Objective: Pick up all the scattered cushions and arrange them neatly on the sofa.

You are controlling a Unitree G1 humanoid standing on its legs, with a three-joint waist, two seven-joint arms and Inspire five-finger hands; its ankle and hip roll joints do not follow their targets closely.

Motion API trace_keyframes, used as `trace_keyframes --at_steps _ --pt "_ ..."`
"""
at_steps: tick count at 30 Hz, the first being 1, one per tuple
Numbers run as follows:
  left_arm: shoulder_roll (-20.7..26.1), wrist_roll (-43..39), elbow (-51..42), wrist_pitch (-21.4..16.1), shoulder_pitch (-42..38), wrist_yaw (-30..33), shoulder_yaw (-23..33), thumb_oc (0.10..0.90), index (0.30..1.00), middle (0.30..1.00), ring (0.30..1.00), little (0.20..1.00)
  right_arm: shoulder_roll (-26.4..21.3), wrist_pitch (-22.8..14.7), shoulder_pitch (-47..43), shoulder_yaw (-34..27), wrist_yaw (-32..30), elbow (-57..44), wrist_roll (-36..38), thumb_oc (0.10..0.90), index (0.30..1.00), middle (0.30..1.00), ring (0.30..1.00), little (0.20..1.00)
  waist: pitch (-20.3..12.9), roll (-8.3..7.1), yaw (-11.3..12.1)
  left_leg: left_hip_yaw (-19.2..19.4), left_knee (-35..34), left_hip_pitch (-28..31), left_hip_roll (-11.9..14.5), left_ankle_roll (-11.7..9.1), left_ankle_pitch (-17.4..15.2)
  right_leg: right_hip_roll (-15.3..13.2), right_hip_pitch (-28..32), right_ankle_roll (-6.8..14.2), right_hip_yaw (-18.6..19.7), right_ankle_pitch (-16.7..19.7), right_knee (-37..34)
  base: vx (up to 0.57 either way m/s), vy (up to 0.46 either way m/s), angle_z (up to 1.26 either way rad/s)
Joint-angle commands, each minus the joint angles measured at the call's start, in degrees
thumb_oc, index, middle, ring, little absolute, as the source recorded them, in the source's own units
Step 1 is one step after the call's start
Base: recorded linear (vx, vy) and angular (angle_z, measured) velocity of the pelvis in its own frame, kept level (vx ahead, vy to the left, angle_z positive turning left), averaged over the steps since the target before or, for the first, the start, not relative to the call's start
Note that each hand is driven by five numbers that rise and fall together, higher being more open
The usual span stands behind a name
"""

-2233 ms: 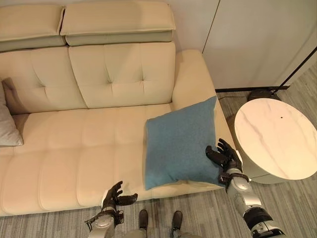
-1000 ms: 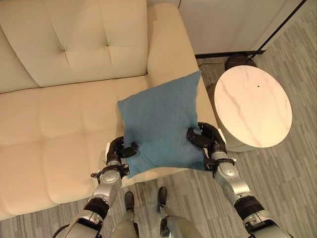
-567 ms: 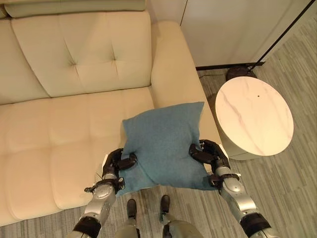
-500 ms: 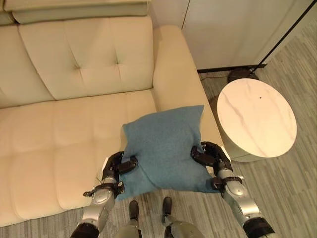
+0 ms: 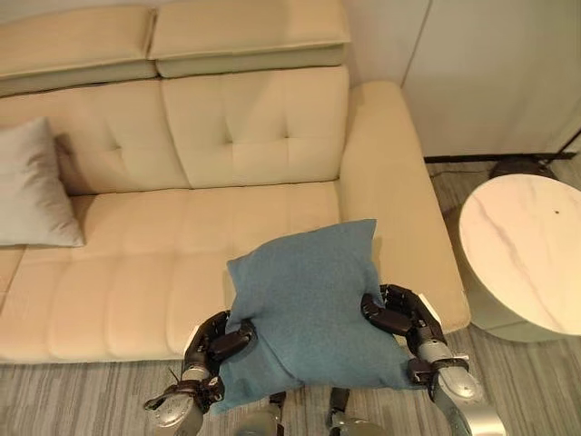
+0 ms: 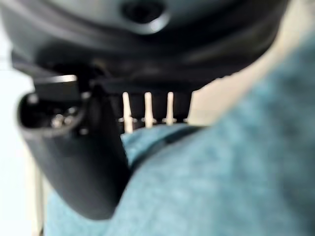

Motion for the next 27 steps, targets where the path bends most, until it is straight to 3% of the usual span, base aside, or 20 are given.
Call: trace_keyframes --at_steps 1,2,3,4,7,9,15,18,19,22,27 --pt "-1.3 -4.3 -12.4 -9.0 -5.9 -6.4 1.0 0.4 0.3 0.3 0.3 0.3 -0.8 -7.7 -5.7 2.3 3.5 -10.9 0.1 0.4 0.3 0.3 0.3 0.3 -4.7 -3.52 1.0 1.6 5.5 -3.1 -1.8 -1.6 -4.2 -1.9 3.2 1.6 -1.4 -8.5 1.3 -0.1 -0.001 0.53" --pt "-1.3 -4.3 -12.4 -9.0 -6.0 -6.4 1.0 0.4 0.3 0.3 0.3 0.3 -0.8 -7.7 -5.8 2.3 3.5 -10.9 0.1 0.4 0.3 0.3 0.3 0.3 -4.8 -3.5 0.9 1.4 5.5 -3.4 -1.9 -1.6 -4.1 -1.9 3.0 1.7 -1.5 -8.4 1.2 -0.2 0.024 0.5" --pt "-1.9 -4.5 -12.1 -8.8 -6.3 -7.0 0.1 0.4 0.3 0.3 0.3 0.3 -1.5 -7.9 -7.1 2.3 3.0 -12.2 -1.8 0.4 0.3 0.3 0.3 0.3 -4.2 -3.78 1.0 5.0 7.4 -4.1 -1.2 -0.9 -5.0 -3.2 2.7 1.7 -4.5 -8.1 1.7 -0.15 0.03 0.55" --pt "-1.9 -4.5 -12.1 -8.8 -6.3 -7.0 0.1 0.4 0.3 0.3 0.3 0.3 -1.5 -7.9 -7.1 2.3 3.0 -12.2 -1.8 0.4 0.3 0.3 0.3 0.3 -4.2 -3.77 0.9 5.0 7.5 -4.2 -1.2 -0.9 -5.1 -3.2 2.7 1.7 -4.5 -8.1 1.7 -0.19 0.042 1.0" --pt "-2.0 -4.3 -12.2 -8.8 -6.1 -8.0 -0.5 0.4 0.3 0.3 0.3 0.3 -1.4 -7.9 -7.9 2.9 3.0 -12.9 -2.8 0.4 0.3 0.3 0.3 0.3 -4.2 -4.76 0.1 12.0 10.7 -3.5 0.5 0.8 -8.0 -4.9 2.1 1.9 -7.0 -6.8 1.6 -0.06 0.044 0.79" --pt "-2.0 -4.2 -12.2 -8.7 -5.8 -8.5 -0.6 0.4 0.3 0.3 0.3 0.3 -1.0 -7.7 -7.5 2.8 3.3 -13.2 -3.1 0.4 0.3 0.3 0.3 0.3 -4.7 -4.97 -0.4 14.9 11.6 -2.0 1.9 0.4 -10.5 -5.0 2.8 2.2 -7.5 -7.3 1.5 0.05 0.057 0.47" --pt "-1.8 -2.4 -13.1 -8.2 -3.9 -8.0 0.2 0.4 0.3 0.3 0.3 0.3 1.0 -6.7 -6.5 2.2 3.1 -12.5 -5.1 0.4 0.3 0.3 0.3 0.3 -6.2 -5.03 -0.8 14.7 6.1 1.7 1.0 1.9 -10.6 -5.7 3.1 3.3 -8.0 -6.9 4.1 0.06 0.17 0.35" --pt "-0.7 -1.0 -13.5 -8.2 -4.3 -7.2 1.2 0.4 0.3 0.3 0.3 0.3 3.6 -6.7 -6.6 1.8 2.7 -12.4 -6.0 0.4 0.3 0.3 0.3 0.3 -6.3 -5.64 -0.6 13.3 4.2 3.4 -1.1 4.5 -10.0 -7.8 0.7 3.7 -5.5 -8.1 11.9 0.03 0.235 0.11" --pt "-0.6 -1.0 -13.5 -8.2 -4.6 -6.9 1.0 0.4 0.3 0.3 0.3 0.3 3.9 -6.9 -6.5 1.6 2.5 -12.5 -6.1 0.4 0.3 0.3 0.3 0.3 -6.0 -5.84 -1.1 12.4 4.1 3.6 -1.3 4.9 -10.1 -7.4 -0.4 3.7 -2.9 -8.1 13.5 0.0 0.15 0.14" --pt "0.0 -0.7 -13.4 -8.6 -5.7 -6.3 0.5 0.4 0.3 0.3 0.3 0.3 4.0 -7.0 -6.7 1.3 2.1 -12.6 -6.5 0.4 0.3 0.3 0.3 0.3 -6.2 -6.34 -2.5 9.9 3.5 4.1 -2.4 5.6 -10.0 -3.8 -3.2 4.3 7.6 -8.3 15.2 0.06 0.051 0.42" --pt "0.3 0.0 -13.2 -8.1 -6.0 -6.1 -0.5 0.4 0.3 0.3 0.3 0.3 4.5 -6.7 -6.2 1.5 2.6 -12.2 -5.2 0.4 0.3 0.3 0.3 0.3 -6.4 -7.22 -3.3 7.6 3.1 4.5 -3.5 6.1 -10.0 -0.4 -6.6 4.2 12.3 -5.7 13.0 0.09 -0.002 0.25"
